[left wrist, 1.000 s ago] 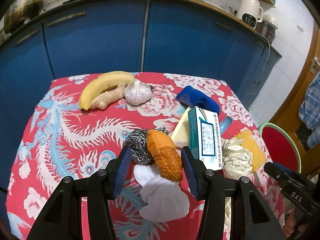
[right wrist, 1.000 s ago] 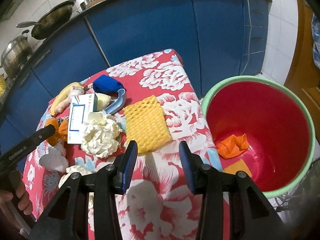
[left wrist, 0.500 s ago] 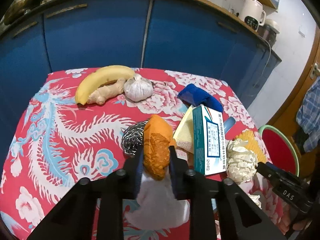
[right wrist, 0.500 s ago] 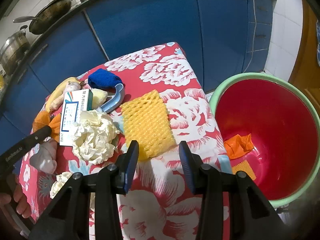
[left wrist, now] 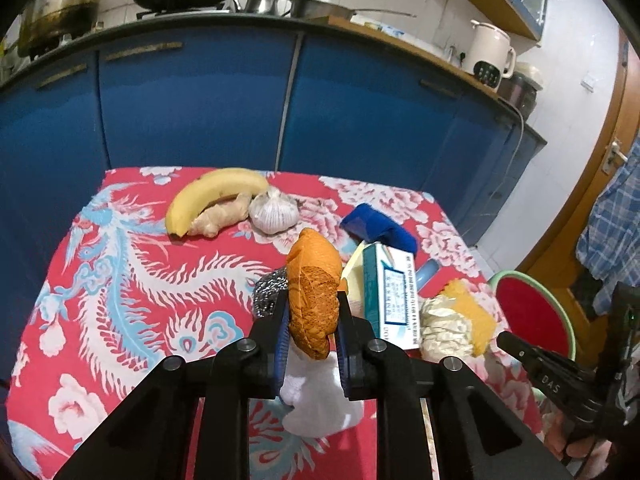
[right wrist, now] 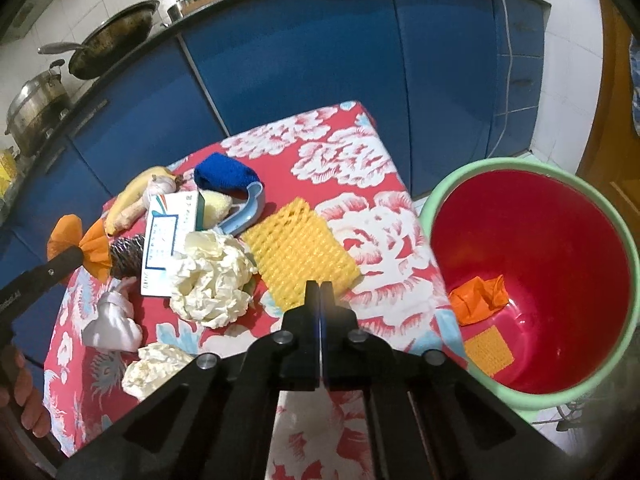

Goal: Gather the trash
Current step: 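Carry the orange wrapper and yellow foam net to the bucket and release both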

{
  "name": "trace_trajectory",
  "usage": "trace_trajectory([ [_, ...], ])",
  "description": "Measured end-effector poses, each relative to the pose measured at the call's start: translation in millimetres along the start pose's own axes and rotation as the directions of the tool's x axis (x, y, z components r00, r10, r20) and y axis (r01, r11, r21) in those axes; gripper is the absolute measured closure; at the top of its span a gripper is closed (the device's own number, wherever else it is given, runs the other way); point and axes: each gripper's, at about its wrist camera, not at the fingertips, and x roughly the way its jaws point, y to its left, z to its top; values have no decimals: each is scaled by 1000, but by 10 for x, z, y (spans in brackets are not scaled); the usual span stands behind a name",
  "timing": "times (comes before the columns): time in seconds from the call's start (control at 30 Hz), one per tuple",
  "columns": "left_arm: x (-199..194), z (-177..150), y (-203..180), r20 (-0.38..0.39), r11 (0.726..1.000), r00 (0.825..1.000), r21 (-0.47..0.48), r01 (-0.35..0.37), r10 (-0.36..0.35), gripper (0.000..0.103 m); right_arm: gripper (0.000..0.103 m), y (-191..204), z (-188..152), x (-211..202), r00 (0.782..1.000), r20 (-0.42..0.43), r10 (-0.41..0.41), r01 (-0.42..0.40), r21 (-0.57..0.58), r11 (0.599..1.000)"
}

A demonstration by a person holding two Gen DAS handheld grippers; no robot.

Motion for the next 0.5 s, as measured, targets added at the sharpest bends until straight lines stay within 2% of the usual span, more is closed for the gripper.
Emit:
trace_trajectory([
  [0.13,-128,6,-42,23,1000,1000,6,16,-16,83,101,-1,10,-135,1000,27,1,-1,-3,1000],
  [0.27,-237,7,-77,40,1000,999,13,22,-23,83,100,-33,23,-141,1000,19,12,-12,26,1000],
  [0.4,-274,-3,-62,42,1000,999,10,16,-17,83,87,-42,15,-85,1000,-1,15,-15,41,999],
  [0.5,-261,-10,-13,39,1000,999,-1,9,-9,83,81,-27,19,-33,1000,-9,7,-7,39,999],
])
